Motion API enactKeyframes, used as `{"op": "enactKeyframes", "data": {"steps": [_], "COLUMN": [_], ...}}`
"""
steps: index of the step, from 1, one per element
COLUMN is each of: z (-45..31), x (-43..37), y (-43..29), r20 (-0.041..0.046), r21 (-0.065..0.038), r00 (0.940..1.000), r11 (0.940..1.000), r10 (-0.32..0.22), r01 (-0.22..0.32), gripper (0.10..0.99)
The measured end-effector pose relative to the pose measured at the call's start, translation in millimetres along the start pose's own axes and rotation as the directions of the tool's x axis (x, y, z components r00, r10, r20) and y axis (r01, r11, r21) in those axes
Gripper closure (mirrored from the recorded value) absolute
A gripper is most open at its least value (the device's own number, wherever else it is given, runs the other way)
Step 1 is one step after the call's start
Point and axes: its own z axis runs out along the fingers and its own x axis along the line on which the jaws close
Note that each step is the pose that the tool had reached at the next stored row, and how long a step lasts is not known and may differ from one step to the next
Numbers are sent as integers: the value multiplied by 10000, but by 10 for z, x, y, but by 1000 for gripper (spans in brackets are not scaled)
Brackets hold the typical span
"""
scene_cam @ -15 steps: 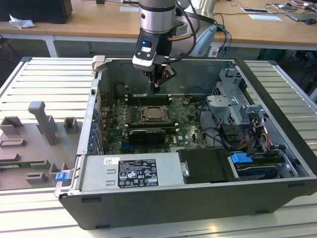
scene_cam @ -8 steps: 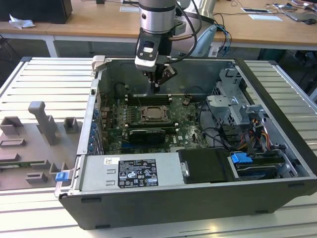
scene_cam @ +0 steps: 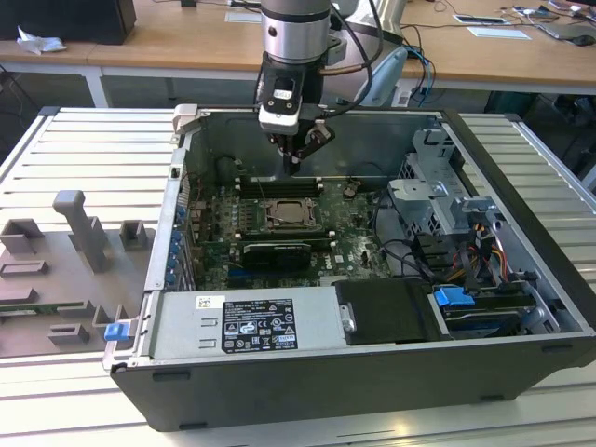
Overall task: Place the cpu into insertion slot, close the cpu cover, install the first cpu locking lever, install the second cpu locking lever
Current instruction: 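Install the first cpu locking lever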
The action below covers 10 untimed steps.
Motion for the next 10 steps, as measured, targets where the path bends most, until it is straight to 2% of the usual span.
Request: {"op": "enactKeyframes", "data": {"steps": [7,10], "z": [0,0], "x": [0,0], "y": [0,0], "r20": [-19,-31], "r21": [-10,-18], "r00": [9986,9962], "r11": [9986,9962], "r10": [-525,-873], "r01": [525,873], "gripper": [980,980]}}
